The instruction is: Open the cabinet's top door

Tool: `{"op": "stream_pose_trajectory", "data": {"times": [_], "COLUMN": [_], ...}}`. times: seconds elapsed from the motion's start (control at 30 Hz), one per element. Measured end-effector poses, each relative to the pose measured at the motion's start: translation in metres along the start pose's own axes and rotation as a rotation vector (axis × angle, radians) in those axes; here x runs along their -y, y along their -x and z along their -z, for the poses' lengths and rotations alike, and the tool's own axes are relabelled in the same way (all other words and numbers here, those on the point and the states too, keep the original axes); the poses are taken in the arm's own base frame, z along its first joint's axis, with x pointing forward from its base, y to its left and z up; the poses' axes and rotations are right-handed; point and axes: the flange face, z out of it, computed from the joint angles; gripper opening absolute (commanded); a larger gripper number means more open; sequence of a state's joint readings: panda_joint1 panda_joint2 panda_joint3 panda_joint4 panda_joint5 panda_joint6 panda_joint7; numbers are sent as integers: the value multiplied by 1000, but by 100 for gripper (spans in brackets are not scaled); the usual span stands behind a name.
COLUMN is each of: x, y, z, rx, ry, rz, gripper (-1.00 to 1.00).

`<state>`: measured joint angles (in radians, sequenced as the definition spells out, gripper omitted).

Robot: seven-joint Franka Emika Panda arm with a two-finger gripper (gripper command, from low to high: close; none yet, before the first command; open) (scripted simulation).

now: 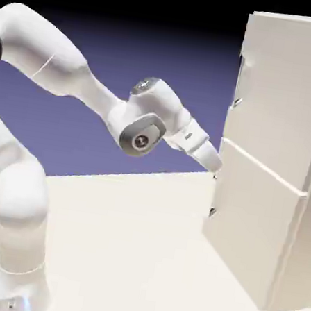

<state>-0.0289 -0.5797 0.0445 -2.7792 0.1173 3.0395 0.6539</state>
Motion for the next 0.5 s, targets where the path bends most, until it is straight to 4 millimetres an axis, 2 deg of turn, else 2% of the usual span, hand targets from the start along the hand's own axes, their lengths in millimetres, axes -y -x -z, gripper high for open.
{"op": "stream_pose_trajectory", "data": {"times": [0.27,0.5], "x": [17,32], "y": [-41,-64], "z": [31,57], "rx": [-107,-198], "ry": [-74,-140], "rz": [-33,-52], "gripper": [0,0]}}
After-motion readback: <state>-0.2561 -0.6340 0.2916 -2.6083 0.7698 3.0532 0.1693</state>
